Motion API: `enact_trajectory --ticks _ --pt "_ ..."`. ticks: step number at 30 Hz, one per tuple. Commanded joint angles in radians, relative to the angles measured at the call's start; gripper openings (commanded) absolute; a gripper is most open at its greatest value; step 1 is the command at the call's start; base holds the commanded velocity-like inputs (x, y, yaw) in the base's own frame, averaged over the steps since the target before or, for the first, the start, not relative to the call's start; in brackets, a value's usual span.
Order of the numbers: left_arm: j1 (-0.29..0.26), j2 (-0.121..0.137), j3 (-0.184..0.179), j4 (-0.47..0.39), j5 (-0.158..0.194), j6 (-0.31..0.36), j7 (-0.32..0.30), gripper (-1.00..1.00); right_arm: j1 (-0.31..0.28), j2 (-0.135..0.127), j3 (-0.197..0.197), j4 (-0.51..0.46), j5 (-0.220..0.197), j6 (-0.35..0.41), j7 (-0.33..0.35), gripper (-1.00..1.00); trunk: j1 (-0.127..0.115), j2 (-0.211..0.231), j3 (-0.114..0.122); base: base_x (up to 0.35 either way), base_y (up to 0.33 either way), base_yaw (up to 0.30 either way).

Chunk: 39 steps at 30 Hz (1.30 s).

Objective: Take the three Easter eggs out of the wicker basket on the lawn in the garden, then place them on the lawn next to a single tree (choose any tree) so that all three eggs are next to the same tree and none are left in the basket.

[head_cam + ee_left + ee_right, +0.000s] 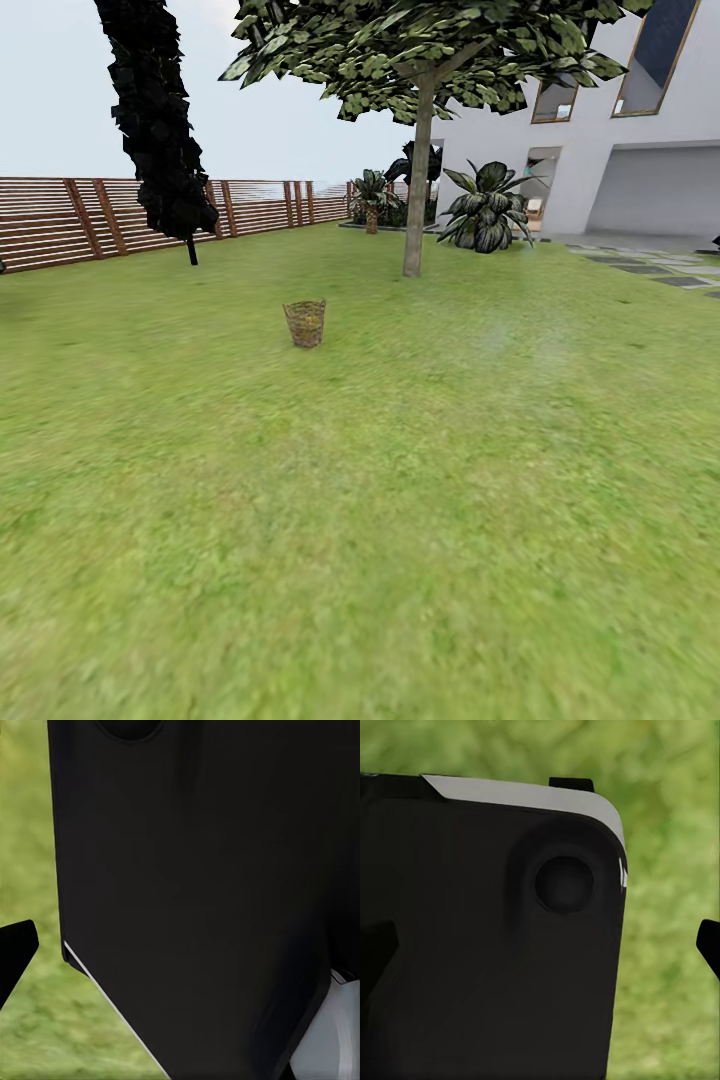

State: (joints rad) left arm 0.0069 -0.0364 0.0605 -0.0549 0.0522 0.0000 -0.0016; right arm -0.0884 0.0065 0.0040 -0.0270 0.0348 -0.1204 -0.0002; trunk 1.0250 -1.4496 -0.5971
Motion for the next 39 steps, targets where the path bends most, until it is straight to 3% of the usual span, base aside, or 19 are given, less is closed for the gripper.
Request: enact_trajectory --ticks 1,12,18,21,28,39 --pt "0.001 0.0 0.005 -0.002 0.005 0.0 0.0 1.0 -0.001 0.0 0.001 -0.001 0.004 0.0 0.0 1.0 0.0 0.0 -0.001 0.0 0.0 0.0" --pt "0.001 0.002 0.004 -0.004 0.005 0.0 -0.001 1.0 -0.027 -0.002 0.002 -0.017 0.01 0.028 -0.011 1.0 0.0 0.0 0.001 0.0 0.0 0.066" --pt "0.001 0.004 0.004 -0.006 0.005 0.0 -0.002 1.0 -0.084 -0.002 0.002 -0.058 0.011 0.157 -0.015 1.0 0.0 0.0 0.0 0.0 0.0 0.271" --pt "0.001 0.004 0.004 -0.007 0.005 0.0 -0.002 1.0 -0.092 0.0 0.002 -0.1 0.006 0.183 -0.016 1.0 0.0 0.0 -0.002 0.0 0.0 0.262" --pt "0.001 0.006 0.005 -0.007 0.005 0.0 -0.002 1.0 -0.095 -0.007 -0.002 -0.102 -0.003 0.123 -0.015 1.0 0.0 0.0 -0.005 0.033 0.0 0.142" --pt "0.001 0.007 0.008 -0.006 0.006 0.0 -0.002 1.0 -0.094 -0.004 0.001 -0.097 0.0 0.116 -0.014 1.0 0.0 0.0 -0.005 0.321 0.0 0.002"
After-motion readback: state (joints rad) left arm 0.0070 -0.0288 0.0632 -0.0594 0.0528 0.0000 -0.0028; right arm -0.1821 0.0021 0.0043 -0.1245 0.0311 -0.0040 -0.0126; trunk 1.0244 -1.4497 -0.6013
